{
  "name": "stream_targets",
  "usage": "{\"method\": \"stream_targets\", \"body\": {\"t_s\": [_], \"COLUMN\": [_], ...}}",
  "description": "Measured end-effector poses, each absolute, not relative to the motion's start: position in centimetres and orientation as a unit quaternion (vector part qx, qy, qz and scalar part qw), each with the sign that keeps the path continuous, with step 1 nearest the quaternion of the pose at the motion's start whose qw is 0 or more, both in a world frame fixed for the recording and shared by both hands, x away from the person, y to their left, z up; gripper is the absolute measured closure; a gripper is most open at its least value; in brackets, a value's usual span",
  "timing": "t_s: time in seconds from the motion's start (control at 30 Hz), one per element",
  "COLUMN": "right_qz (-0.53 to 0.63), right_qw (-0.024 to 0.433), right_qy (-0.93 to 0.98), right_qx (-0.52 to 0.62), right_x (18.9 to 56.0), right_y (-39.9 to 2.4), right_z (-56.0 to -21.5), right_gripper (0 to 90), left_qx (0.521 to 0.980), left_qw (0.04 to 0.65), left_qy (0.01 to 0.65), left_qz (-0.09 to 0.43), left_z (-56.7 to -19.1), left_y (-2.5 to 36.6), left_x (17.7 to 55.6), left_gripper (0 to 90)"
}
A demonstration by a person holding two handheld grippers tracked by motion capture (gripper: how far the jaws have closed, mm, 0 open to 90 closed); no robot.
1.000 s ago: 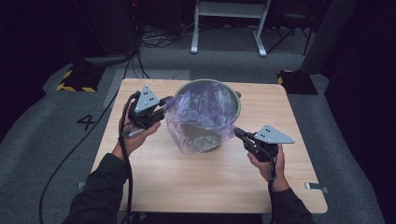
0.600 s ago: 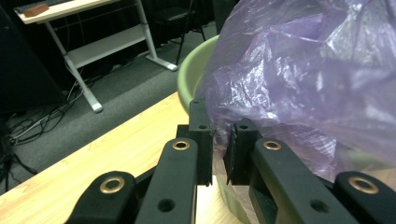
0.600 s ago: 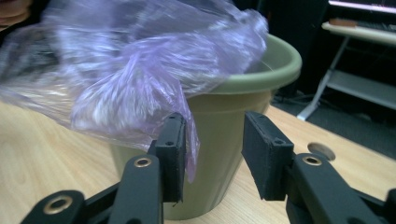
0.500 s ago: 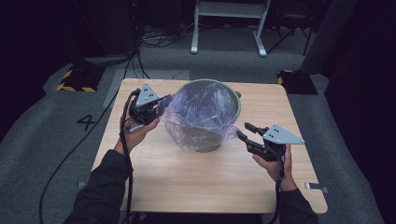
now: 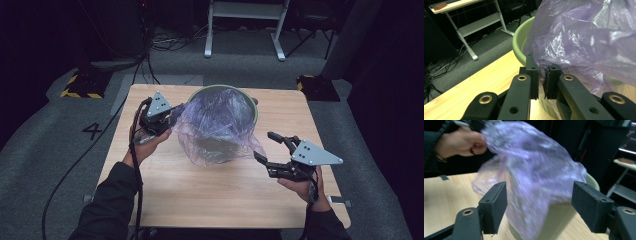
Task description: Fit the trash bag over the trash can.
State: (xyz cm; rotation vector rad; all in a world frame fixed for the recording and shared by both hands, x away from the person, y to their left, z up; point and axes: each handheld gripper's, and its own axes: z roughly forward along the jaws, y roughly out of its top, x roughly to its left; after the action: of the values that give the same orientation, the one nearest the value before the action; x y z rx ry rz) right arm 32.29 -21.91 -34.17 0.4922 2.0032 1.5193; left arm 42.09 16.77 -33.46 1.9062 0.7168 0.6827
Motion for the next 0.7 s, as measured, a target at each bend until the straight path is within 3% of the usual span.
{"method": "stream_targets", "body": {"t_s": [0.23,0.63,0.7], "right_qz": [0.568,0.53,0.526], "right_qw": [0.285,0.276,0.273], "right_qy": [0.754,0.777,0.78], "right_qx": [0.167,0.198,0.2], "right_x": [31.7,35.1,35.7], "right_y": [-19.8,-17.4,-16.9], "right_z": [-32.6,-33.7,-33.9], "right_gripper": [28.4,29.9,38.7], "left_qx": [0.784,0.783,0.783], "left_qw": [0.472,0.473,0.474], "left_qy": [0.29,0.291,0.291], "left_qz": [0.28,0.28,0.279], "left_z": [-33.4,-33.5,-33.5], "left_y": [16.5,16.5,16.4], "left_x": [42.0,42.2,42.3], "left_gripper": [84.2,83.9,84.0]}}
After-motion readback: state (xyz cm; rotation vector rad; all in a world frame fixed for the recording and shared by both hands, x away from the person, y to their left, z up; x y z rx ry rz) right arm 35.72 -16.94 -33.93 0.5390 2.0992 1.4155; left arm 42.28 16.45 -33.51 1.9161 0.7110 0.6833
